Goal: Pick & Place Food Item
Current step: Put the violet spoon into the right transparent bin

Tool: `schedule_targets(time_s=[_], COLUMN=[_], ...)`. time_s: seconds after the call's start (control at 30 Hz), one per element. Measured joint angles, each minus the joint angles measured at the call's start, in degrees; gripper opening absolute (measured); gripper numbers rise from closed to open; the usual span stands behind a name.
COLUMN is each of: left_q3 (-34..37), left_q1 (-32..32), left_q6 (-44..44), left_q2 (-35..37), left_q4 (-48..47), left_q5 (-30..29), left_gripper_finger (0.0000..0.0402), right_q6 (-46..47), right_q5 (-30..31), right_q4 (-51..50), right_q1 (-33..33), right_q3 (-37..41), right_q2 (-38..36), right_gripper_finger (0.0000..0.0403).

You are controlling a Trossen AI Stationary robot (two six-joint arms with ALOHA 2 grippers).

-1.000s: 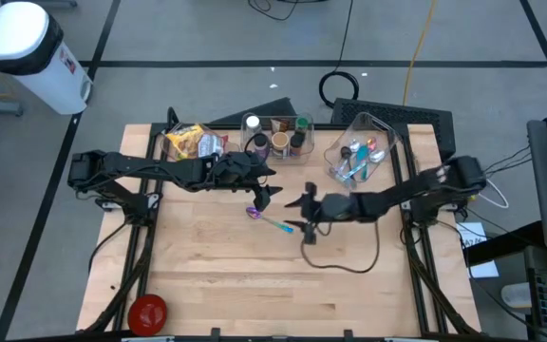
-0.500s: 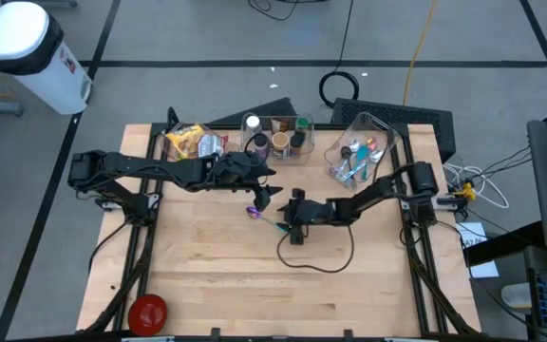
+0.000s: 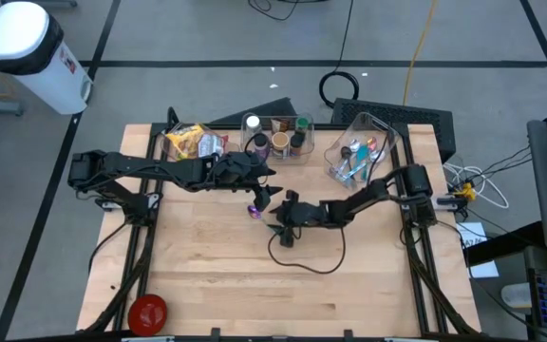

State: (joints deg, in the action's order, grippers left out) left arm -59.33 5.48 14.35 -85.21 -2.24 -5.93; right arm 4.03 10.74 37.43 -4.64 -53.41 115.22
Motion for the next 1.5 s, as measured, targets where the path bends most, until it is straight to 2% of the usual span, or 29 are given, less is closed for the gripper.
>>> schedule_targets(time_s=[0.2, 0.37, 0.63, 0.73, 0.87, 0.97, 1.17, 1.4, 1.5], left_q3=[-0.01, 0.0, 0.0, -0.01, -0.01, 0.0, 0.0, -0.01, -0.01], left_q1=[0.01, -0.01, -0.01, -0.01, -0.01, 0.0, 0.01, 0.0, 0.06], left_q6=[0.0, 0.02, 0.0, 0.01, 0.02, 0.0, 0.01, 0.03, 0.12], left_q2=[0.0, 0.0, 0.01, 0.01, 0.0, 0.0, 0.0, 0.0, 0.01], left_q4=[0.0, 0.0, -0.02, -0.02, -0.02, -0.02, -0.02, -0.01, 0.02], left_q5=[-0.01, -0.02, 0.0, -0.02, 0.0, 0.0, 0.0, -0.02, -0.29], left_gripper_finger=[0.0285, 0.0285, 0.0285, 0.0285, 0.0285, 0.0285, 0.0285, 0.0285, 0.0285], right_q6=[0.03, 0.04, 0.97, 1.06, 1.16, 1.9, 4.3, 2.36, 2.27], right_q5=[5.91, 5.87, 5.58, 5.6, 5.69, 4.83, -4.88, -9.91, -12.82], right_q4=[1.76, 2.04, 3.98, 1.93, -7.37, -15.28, -25.73, -31.92, -33.17], right_q1=[-1.87, -2.65, -2.61, -2.61, -2.4, -1.9, 0.37, 2.48, 3.07], right_q3=[0.0, 0.0, -2.77, -5.68, -9.94, -11.64, -11.96, -12.13, -12.13], right_q2=[0.0, 0.31, 5.85, 7.81, 8.91, 8.88, 8.44, 8.34, 8.23], right_gripper_finger=[0.0198, 0.0198, 0.0198, 0.0198, 0.0193, 0.0173, 0.0102, 0.0016, 0.0007])
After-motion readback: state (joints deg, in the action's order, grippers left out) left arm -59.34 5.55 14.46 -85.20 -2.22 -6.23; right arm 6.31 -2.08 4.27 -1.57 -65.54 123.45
